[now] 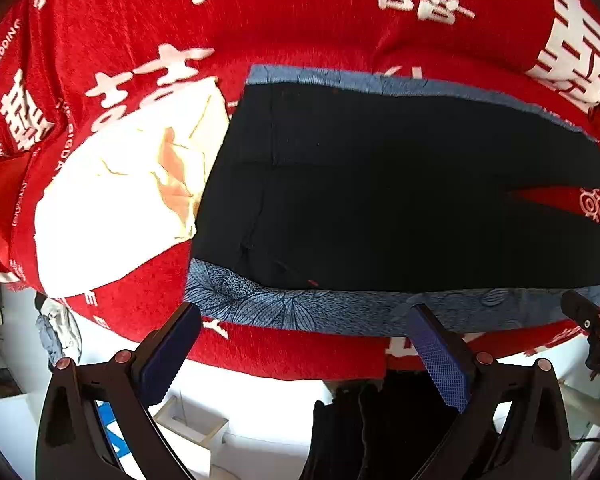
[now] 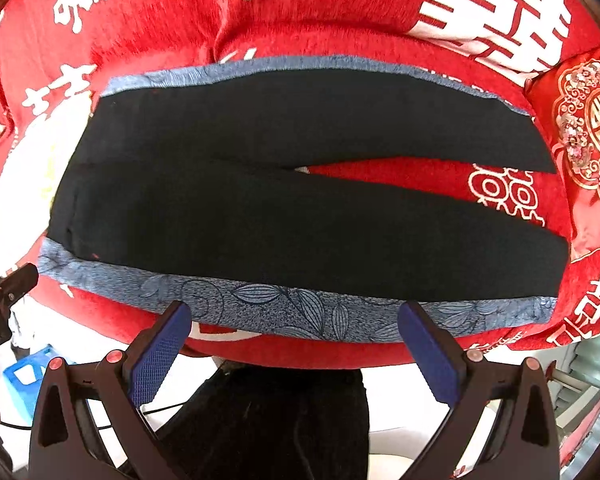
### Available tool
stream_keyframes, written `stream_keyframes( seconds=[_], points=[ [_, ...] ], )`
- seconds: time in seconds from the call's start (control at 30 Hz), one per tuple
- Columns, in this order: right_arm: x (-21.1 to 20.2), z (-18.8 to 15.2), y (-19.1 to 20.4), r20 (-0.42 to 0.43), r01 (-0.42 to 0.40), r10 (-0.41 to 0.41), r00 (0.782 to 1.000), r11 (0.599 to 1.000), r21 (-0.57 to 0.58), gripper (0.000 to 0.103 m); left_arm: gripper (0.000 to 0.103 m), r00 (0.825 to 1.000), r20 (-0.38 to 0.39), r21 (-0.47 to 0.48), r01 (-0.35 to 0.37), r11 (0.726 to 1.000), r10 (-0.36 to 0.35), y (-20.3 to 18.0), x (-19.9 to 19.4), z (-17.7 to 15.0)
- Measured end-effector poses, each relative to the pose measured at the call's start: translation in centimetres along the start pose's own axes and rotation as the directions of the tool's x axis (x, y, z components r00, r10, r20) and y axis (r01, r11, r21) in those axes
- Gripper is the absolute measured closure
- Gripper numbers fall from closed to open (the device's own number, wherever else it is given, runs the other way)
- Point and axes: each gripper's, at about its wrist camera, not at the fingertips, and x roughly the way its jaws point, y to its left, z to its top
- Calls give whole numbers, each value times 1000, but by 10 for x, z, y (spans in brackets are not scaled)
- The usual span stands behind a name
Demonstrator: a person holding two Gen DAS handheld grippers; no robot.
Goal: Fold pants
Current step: 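Lower both grippers onto the patterned hem edge of the trousers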
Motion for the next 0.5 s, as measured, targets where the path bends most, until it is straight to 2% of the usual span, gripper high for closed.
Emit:
stream_keyframes(
  seconds=[0.3, 0.5],
  points=[
    [43, -11, 11, -18, 30, -30, 999, 1000, -1, 0, 0, 1000, 13, -17, 19, 1000, -19, 5, 39, -3],
    [65, -11, 18, -23, 85, -86, 996, 995, -44, 0, 0, 1000, 26, 4, -5, 1000, 4, 5, 59, -6]
  ],
)
